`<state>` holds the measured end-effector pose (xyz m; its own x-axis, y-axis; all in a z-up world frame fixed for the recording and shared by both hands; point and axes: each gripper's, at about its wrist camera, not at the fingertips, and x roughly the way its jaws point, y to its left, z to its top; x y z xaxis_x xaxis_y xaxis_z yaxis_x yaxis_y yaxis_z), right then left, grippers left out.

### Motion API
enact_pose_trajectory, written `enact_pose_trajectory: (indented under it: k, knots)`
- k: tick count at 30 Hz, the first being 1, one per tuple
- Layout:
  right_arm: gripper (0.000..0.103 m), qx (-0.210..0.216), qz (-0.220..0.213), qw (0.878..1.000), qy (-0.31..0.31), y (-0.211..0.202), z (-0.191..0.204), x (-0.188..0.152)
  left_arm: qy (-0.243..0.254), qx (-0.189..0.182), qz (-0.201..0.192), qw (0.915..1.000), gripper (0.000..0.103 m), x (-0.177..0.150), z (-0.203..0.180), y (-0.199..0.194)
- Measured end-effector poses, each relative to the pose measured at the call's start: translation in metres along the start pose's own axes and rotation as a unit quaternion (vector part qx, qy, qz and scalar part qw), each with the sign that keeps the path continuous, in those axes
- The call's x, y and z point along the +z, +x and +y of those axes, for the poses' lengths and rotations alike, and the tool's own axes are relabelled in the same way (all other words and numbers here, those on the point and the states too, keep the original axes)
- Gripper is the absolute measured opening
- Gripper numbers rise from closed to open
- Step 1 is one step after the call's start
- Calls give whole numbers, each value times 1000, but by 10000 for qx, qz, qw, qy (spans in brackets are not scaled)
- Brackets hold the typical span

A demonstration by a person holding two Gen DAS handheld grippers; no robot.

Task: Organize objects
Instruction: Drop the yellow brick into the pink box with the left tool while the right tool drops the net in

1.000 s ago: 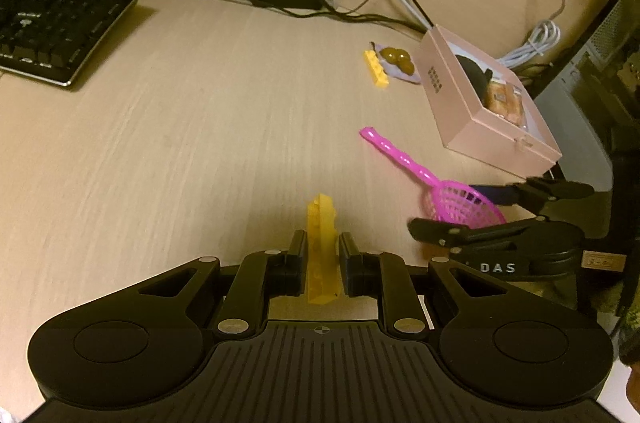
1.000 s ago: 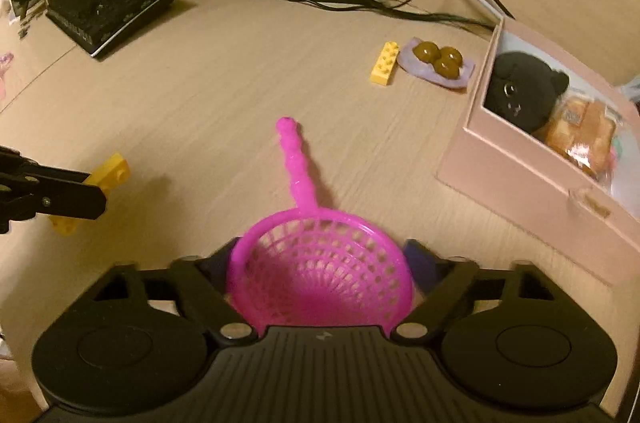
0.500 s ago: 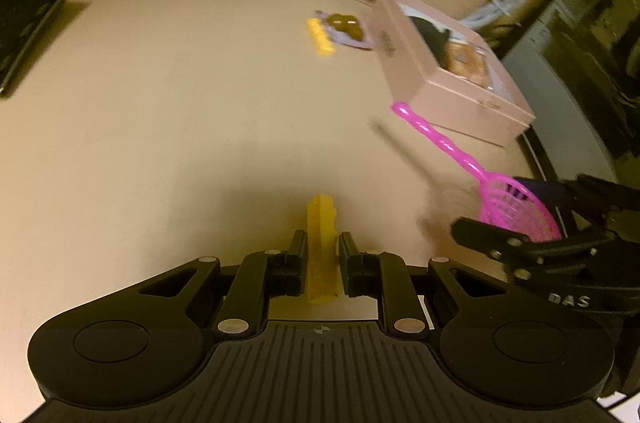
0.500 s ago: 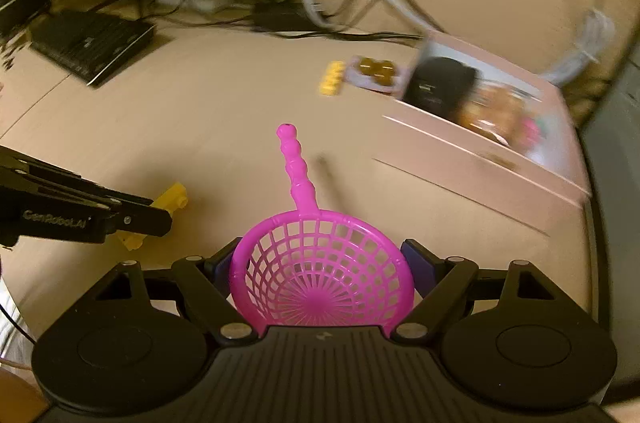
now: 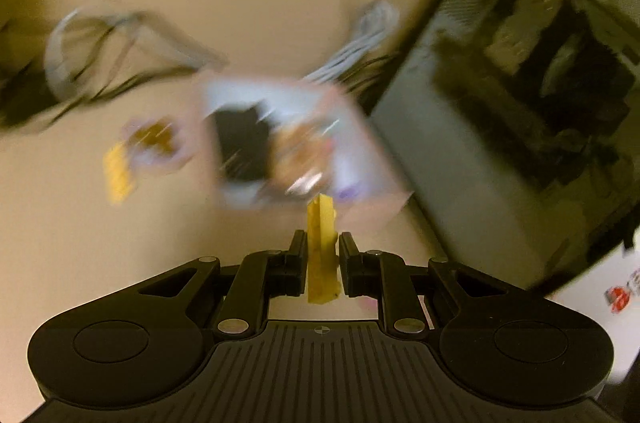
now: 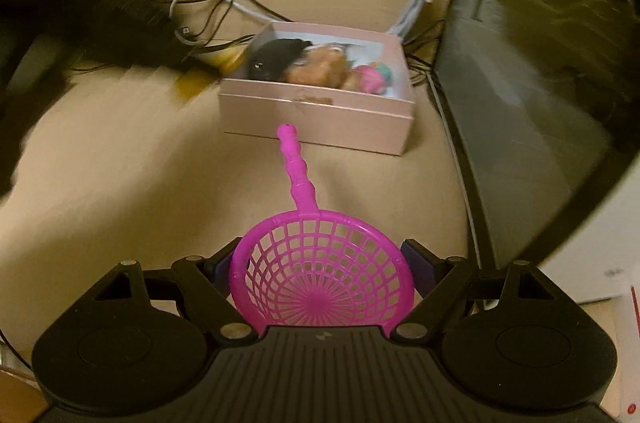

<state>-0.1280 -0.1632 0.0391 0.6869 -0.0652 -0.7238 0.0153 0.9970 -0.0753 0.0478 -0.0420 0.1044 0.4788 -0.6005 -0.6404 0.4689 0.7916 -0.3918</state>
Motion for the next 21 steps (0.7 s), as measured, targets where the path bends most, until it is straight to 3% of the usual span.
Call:
enact_pose_trajectory:
  k: [4, 7, 10, 13, 15, 18, 21]
  knots:
    - [83, 99, 51, 9998, 176, 2, -10, -10, 90, -85, -256, 9996, 19, 44, -34, 46]
    - [83, 190, 68, 9994, 274, 3, -19, -14, -205, 4, -336, 9992, 19, 65, -43, 90]
    - [83, 264, 123, 9990, 351, 6, -23, -16, -750, 177, -105, 9970, 19, 66, -38, 132]
    - [83, 237, 215, 9989, 354, 10, -26, -21, -609, 430, 161, 9971, 20, 60, -38, 159]
    - [83, 207, 270, 9988, 365, 14, -30, -22, -853, 355, 16, 9957, 20, 56, -28, 156]
    - [83, 179, 244, 9985, 453, 17, -39, -18, -1451, -42, -594, 9876, 20, 57, -8, 128]
    - [83, 230, -6, 9983, 533, 14, -47, -3, -1359, -73, -1055, 9851, 21, 53, 6, 86]
